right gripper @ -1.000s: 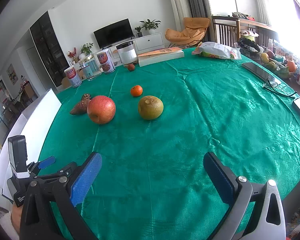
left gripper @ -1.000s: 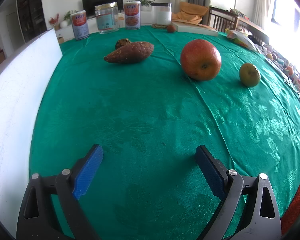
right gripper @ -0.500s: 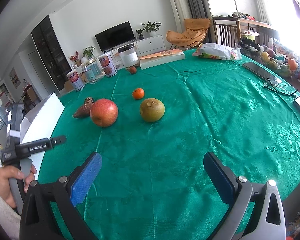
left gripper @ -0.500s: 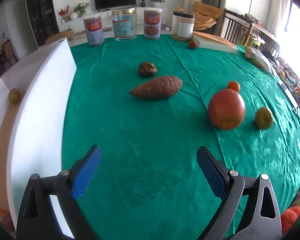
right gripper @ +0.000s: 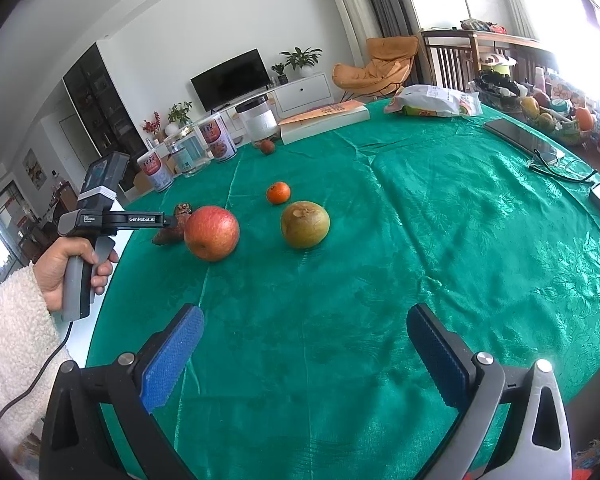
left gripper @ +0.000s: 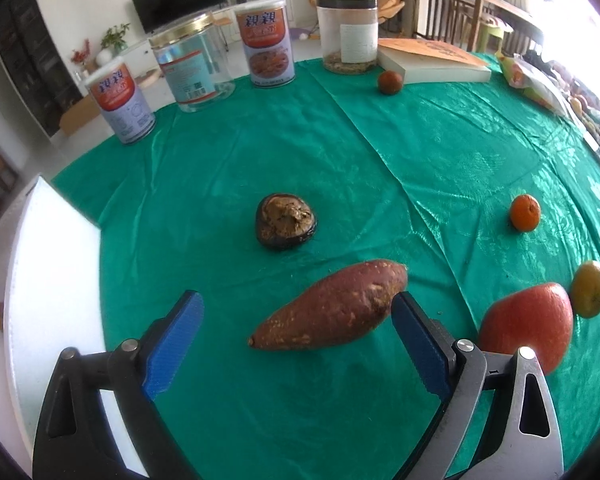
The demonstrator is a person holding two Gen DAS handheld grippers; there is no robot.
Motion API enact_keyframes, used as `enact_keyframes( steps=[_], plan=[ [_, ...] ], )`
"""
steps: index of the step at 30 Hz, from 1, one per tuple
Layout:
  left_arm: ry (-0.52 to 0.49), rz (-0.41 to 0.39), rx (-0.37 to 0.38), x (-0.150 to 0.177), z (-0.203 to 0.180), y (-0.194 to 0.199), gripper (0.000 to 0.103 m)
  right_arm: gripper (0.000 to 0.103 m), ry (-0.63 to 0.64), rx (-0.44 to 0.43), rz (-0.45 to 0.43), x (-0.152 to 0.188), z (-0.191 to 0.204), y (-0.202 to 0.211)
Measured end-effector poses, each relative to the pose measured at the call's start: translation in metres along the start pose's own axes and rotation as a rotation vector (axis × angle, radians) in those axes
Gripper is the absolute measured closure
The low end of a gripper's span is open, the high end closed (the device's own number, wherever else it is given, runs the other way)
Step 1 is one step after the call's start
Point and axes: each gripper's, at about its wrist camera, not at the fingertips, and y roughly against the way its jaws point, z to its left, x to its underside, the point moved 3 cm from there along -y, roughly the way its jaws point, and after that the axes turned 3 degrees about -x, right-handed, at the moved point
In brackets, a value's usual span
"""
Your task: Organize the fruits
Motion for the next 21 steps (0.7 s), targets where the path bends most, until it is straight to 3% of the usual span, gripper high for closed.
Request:
enact_keyframes(
  steps=[2, 5, 8, 11, 15, 18, 21],
  plan=[
    [-0.001, 0.007, 0.028, -0.003, -0.001, -0.008, 0.009, 0.002, 0.001, 0.001, 0.002, 0.000, 0.000, -0.001],
    [0.007, 0.045, 0.144, -0.001, -0.004, -0.011, 0.035, 0.002, 0.000, 0.000, 0.002, 0.000, 0.000, -0.001],
    [-0.009, 0.078, 0.169, -0.001, -0.007, -0.009, 0.050, 0.002, -0.006, -0.003, 0.003, 0.000, -0.001, -0.001],
    [-0.003, 0.091, 0.180, -0.001, -0.008, -0.010, 0.051, 0.002, -0.008, -0.005, 0.005, 0.001, -0.002, -0.001],
    [0.061, 0.120, 0.180, -0.001, -0.003, -0.019, 0.040, 0.002, -0.007, -0.006, 0.002, 0.001, -0.002, 0.000],
    [0.085, 0.127, 0.181, 0.003, -0.002, -0.024, 0.054, 0.002, -0.011, -0.008, -0.001, 0.001, -0.003, 0.000],
    [0.139, 0.132, 0.151, 0.009, 0.003, -0.019, 0.057, 0.002, -0.017, -0.010, -0.004, 0.001, -0.004, 0.001]
  ],
)
